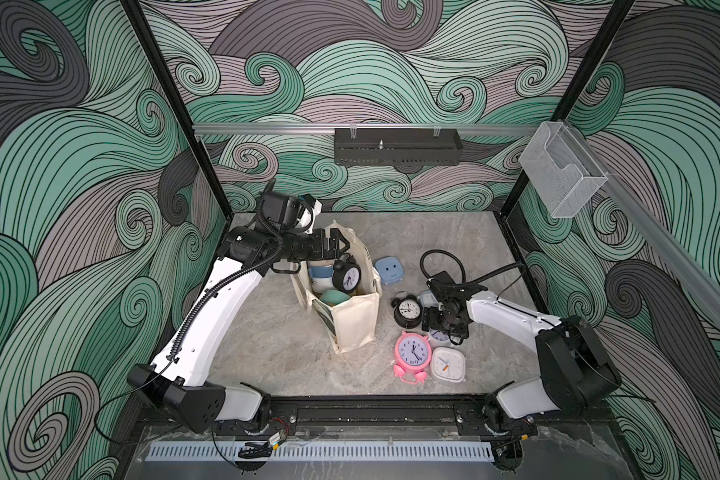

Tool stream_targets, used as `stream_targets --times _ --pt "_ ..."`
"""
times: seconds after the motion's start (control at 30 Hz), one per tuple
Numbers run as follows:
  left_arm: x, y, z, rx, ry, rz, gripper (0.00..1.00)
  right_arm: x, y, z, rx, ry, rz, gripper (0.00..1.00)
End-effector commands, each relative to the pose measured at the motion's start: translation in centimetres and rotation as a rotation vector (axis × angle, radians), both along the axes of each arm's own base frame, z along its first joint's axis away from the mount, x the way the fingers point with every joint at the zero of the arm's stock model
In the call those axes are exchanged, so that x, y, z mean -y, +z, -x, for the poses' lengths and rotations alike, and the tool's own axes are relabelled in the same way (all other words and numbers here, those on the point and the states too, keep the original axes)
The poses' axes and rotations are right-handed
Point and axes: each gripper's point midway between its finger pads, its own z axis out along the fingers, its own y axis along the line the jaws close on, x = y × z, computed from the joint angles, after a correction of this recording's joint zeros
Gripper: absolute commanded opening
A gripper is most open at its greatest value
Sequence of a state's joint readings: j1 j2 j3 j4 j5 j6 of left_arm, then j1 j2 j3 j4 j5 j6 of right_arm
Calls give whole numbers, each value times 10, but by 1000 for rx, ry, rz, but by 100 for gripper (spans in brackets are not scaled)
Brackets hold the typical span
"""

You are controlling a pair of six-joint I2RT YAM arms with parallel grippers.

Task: Put the alarm clock into the canvas bag
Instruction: Pick up the alarm from the center of the board, then place the alarm at the canvas bag.

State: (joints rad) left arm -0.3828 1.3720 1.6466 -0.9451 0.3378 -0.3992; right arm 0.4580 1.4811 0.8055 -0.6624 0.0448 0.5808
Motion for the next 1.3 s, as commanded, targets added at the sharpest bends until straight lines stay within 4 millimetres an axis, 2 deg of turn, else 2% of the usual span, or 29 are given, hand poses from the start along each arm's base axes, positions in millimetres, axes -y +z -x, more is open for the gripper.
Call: stream_targets --times 0.0,0.07,0.17,0.3,0.53,0.67,0.7,0.77,0.83,0.93,1.07,1.27 --pt "3 8 4 16 -14 28 99 1 13 -9 66 3 4 77" --pt "7 10 5 20 -30 46 99 1 26 -15 109 11 2 72" --pt "14 15 7 17 -58 87 99 2 57 -27 201 22 -5 71" --pt "24 21 12 8 -102 145 99 -6 113 -41 368 106 -57 70" --pt "34 25 11 7 -162 169 98 -50 227 -77 821 351 -242 69" --pt "38 36 9 31 -200 172 96 -87 273 -89 983 547 -325 67" --pt "42 29 3 10 -212 160 96 -97 281 -90 1030 619 -326 67" --pt "43 32 1 15 -228 144 95 -114 300 -87 1138 755 -303 67" --pt "47 34 0 21 -251 136 94 -129 314 -87 1237 877 -250 68" --pt "53 36 -3 30 -275 116 93 -148 327 -84 1280 1055 -185 69" --pt "63 37 -4 46 -309 61 92 -167 343 -71 1382 1252 -151 70" --pt "78 39 4 55 -366 21 91 -179 349 -65 1397 1343 -154 71"
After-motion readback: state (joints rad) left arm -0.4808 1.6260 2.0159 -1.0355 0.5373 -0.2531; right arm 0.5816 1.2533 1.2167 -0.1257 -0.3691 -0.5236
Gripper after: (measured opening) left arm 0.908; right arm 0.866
